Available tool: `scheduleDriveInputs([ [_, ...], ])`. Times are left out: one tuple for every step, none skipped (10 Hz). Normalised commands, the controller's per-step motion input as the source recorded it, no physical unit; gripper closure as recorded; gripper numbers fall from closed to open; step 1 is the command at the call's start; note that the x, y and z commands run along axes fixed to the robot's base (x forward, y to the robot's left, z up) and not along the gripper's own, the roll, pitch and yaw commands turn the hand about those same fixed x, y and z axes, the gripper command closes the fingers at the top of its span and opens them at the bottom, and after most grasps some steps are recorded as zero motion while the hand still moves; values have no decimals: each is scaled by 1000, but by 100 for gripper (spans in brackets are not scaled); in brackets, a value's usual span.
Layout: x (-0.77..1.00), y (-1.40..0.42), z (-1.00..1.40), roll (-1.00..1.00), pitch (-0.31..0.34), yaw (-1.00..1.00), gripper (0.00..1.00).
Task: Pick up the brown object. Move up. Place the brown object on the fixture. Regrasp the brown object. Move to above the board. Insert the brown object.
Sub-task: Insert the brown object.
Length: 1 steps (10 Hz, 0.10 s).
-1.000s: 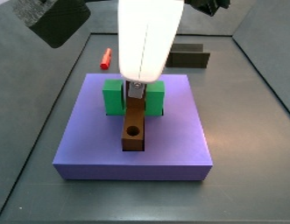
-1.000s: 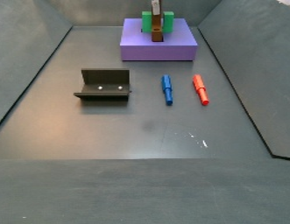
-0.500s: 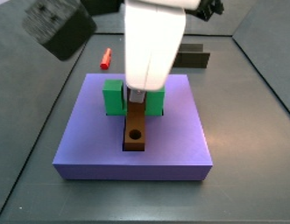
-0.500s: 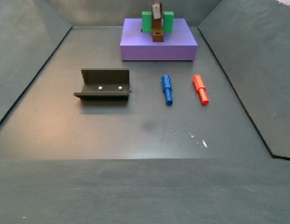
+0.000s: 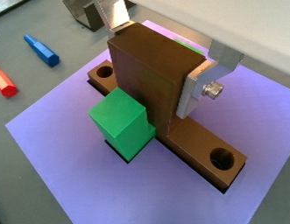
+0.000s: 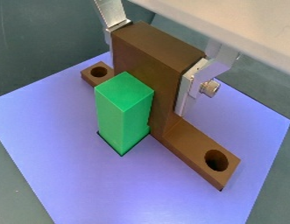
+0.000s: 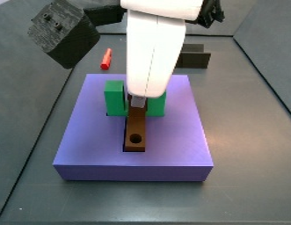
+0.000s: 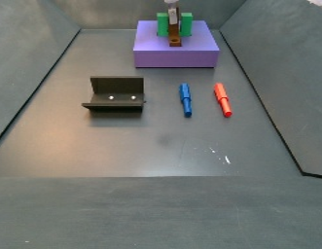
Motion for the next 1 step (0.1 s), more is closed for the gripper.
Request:
scheduleDriveInputs([
  [0,0,0,0,0,0,100],
])
